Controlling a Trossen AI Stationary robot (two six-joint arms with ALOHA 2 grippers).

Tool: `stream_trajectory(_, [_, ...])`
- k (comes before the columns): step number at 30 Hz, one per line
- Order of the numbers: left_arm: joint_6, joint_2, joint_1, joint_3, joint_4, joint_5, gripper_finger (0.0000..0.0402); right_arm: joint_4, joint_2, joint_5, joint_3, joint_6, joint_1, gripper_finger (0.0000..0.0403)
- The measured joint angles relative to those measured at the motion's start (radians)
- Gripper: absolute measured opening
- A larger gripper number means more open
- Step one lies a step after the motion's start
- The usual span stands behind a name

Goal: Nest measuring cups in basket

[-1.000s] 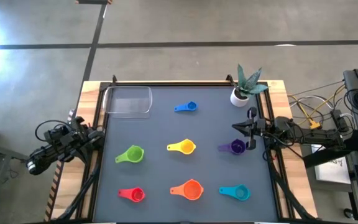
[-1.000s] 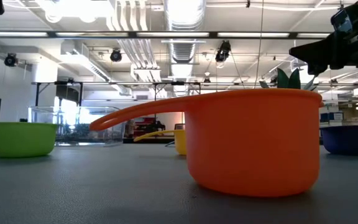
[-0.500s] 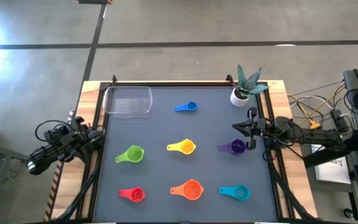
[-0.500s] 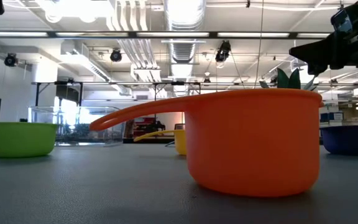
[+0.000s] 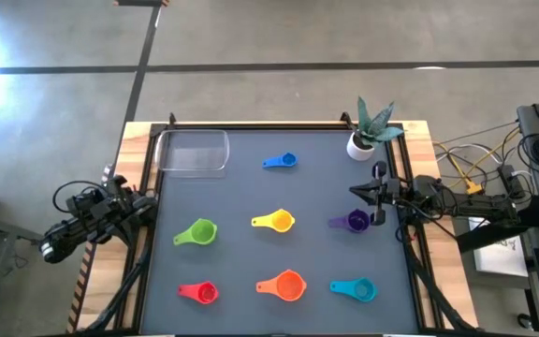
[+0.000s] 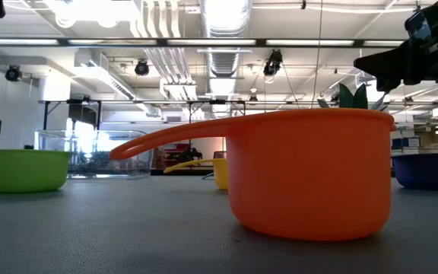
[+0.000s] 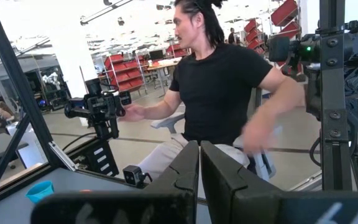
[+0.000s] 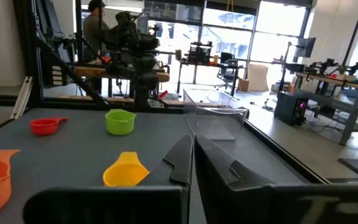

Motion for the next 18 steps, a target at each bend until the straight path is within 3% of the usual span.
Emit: stream_trajectory(18, [0.000, 0.000, 0.000, 0.000, 0.000, 0.000, 0.0000, 0.007, 0.000, 0.000, 0.000, -0.019, 0.000, 0.0009])
